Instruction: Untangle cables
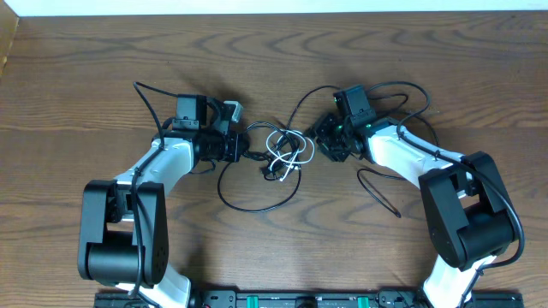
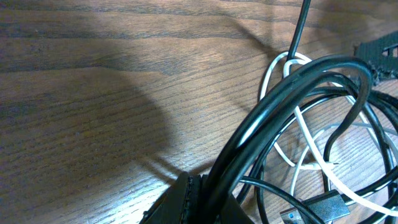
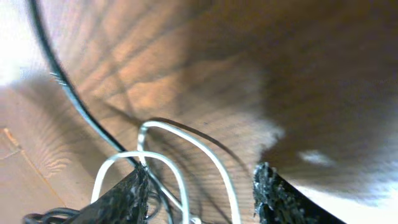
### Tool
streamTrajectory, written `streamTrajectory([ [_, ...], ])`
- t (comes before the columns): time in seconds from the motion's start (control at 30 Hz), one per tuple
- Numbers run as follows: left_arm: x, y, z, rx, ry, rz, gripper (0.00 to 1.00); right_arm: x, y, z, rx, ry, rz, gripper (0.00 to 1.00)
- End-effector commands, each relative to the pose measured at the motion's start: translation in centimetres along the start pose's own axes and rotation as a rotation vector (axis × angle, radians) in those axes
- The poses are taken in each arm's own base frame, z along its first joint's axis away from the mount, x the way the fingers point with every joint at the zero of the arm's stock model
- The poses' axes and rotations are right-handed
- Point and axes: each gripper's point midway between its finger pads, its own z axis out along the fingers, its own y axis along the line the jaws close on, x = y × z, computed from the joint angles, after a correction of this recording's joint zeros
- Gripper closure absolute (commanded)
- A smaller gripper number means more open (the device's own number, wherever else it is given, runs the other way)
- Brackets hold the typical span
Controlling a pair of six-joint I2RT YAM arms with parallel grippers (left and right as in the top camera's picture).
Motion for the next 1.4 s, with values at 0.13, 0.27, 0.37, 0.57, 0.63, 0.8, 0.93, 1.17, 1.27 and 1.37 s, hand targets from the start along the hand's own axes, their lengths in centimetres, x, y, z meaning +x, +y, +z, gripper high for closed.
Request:
streamTrajectory([
  [0.13,0.3,0.2,0.1,-0.003,0.007,-0.019,0.92,0.2,1.7,-0.5,-0.07,0.005,-0.053,0.53],
  [0.27,0.3,0.2,0.1,-0.003,0.007,-0.019,0.92,1.3,1.7,-0.2,-0.059,0.024,-0.067,0.53],
  [0.37,0.3,0.2,0.1,-0.003,0.007,-0.019,0.92,2.7,2.1,0.2,-0.056,0.044,-0.093,0.53],
  [0.57,0.3,0.2,0.1,-0.003,0.007,-0.02,0.92,3.7,2.2,0.6,-0.042,0.038,-0.094,0.55],
  [0.63,0.3,0.2,0.1,-0.003,0.007,-0.019,0.92,4.0,2.2,0.7,-0.041,0.043,-0.097,0.62],
  [0.8,0.3,0.2,0.1,-0.003,0.007,-0.019,0.92,4.3,2.3,0.7,-0.039,0.047,-0.102,0.72],
  [0.93,0.3,0.2,0.1,-0.003,0.007,-0.019,0.92,3.9,1.9,0.8,-0.02,0.018,-0.101,0.75],
  [1.17,0.3,0.2,0.1,-0.003,0.007,-0.019,0.92,2.0,-0.6,0.6,0.098,-0.092,-0.079,0.73],
  [1.27,0.3,0.2,0.1,-0.003,0.007,-0.019,0.92,1.8,-0.3,0.6,0.089,-0.102,-0.082,0.57],
  [1.37,0.3,0.2,0.1,-0.003,0.007,-0.019,0.92,1.5,0.4,0.6,0.059,-0.113,-0.09,0.48],
])
